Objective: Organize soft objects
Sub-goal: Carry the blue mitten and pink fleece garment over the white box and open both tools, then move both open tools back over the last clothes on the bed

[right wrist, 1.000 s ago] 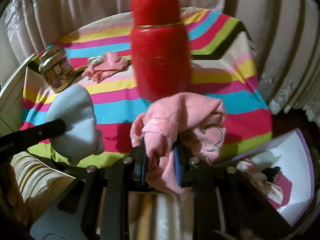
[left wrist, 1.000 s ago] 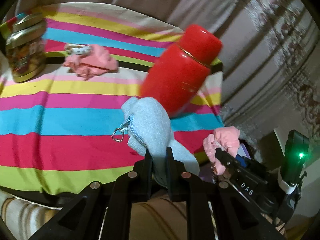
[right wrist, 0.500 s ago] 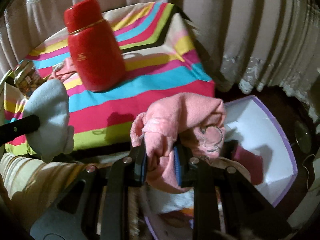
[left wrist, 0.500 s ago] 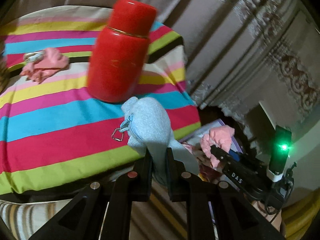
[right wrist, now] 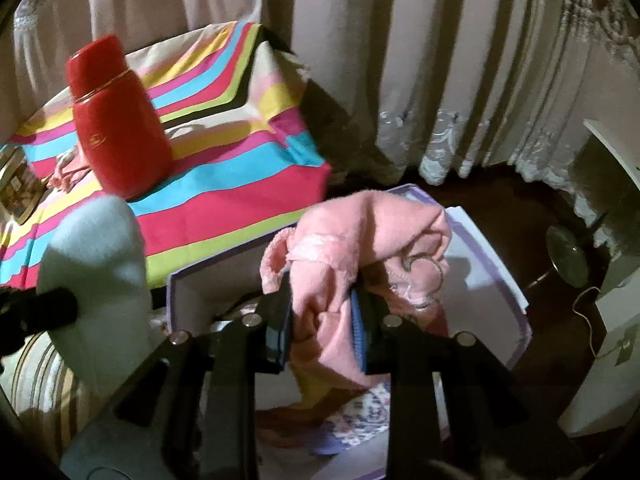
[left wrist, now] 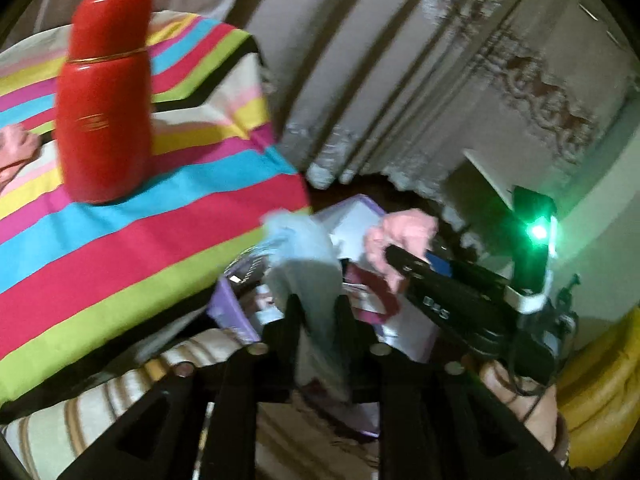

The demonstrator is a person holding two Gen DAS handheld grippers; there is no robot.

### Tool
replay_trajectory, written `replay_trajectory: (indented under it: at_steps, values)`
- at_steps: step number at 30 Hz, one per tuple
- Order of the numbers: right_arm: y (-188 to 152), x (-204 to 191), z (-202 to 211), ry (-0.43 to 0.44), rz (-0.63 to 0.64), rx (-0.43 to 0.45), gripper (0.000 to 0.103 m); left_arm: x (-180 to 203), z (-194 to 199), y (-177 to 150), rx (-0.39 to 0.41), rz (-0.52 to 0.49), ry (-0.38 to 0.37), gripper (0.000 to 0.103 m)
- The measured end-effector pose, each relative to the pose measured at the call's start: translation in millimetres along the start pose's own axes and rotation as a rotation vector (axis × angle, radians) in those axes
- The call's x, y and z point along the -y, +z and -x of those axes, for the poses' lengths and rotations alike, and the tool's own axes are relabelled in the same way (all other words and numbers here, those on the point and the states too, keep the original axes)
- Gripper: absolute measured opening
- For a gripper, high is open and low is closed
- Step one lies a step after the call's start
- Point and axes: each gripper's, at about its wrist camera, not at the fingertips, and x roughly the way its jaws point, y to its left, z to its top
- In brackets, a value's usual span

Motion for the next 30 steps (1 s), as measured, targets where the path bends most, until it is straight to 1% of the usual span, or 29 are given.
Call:
replay_trajectory:
  at_steps: [1, 2, 3, 5, 7, 10, 11, 13, 17, 20, 23, 27, 28, 29, 30]
  values:
    - [0.0, 2.1, 0.1, -0.004, -0.006, 0.0, 0.035, 4.1, -2.2, -0.3, -0.001, -0.007, 0.0, 0.032]
    - [0.0, 4.9, 0.2, -0.007, -0.015, 0.0, 0.039, 5.6, -2.8, -0.7, 0.001, -0.012, 0.002, 0.042]
    - [0.0, 6.7, 0.1, -0.005, -0.021, 0.0, 0.042, 5.6, -2.5, -1.2, 0.005, -0.013, 0.006, 0.048]
    - [-0.1, 7.2, 0.5, 0.001, -0.028, -0.001, 0.052, 3.4, -0.4, -2.4, 0.01, -0.003, 0.012, 0.049]
    - [0.5, 5.1, 1.6, 0.007, -0.024, 0.002, 0.057, -0.2, 1.3, -3.0, 0.012, 0.013, 0.015, 0.049]
    - [1.1, -0.2, 3.4, 0.019, -0.012, 0.003, 0.059, -8.5, 1.5, -2.1, 0.019, 0.027, 0.035, 0.049]
    - [1.2, -2.2, 4.1, 0.023, -0.009, 0.004, 0.059, -11.3, 2.8, -1.8, 0.024, 0.025, 0.056, 0.049]
    - [1.7, -8.5, 7.9, 0.039, -0.001, 0.009, 0.06, -19.7, 8.6, -0.4, 0.053, 0.026, 0.118, 0.049]
    - [7.0, -27.7, 18.1, 0.065, 0.027, 0.023, 0.062, -41.3, 29.4, 3.2, 0.156, 0.009, 0.27, 0.049]
    - [13.4, -51.8, 30.3, 0.089, 0.069, 0.05, 0.064, -64.0, 49.6, 4.2, 0.246, 0.025, 0.381, 0.049]
    - [20.5, -79.5, 39.6, 0.134, 0.108, 0.068, 0.064, -87.8, 64.8, 7.3, 0.305, 0.036, 0.477, 0.049]
    - [40.3, -134.9, 60.4, 0.241, 0.167, 0.105, 0.066, -134.3, 92.3, 10.0, 0.381, 0.12, 0.595, 0.049]
    - [47.9, -152.7, 67.1, 0.274, 0.183, 0.127, 0.07, -147.8, 99.4, 9.8, 0.396, 0.147, 0.626, 0.049]
    - [55.9, -169.1, 71.4, 0.294, 0.199, 0.147, 0.076, -161.3, 107.1, 8.6, 0.409, 0.176, 0.661, 0.049]
    - [63.4, -185.9, 75.1, 0.302, 0.21, 0.162, 0.078, -170.7, 112.2, 6.6, 0.418, 0.199, 0.68, 0.049]
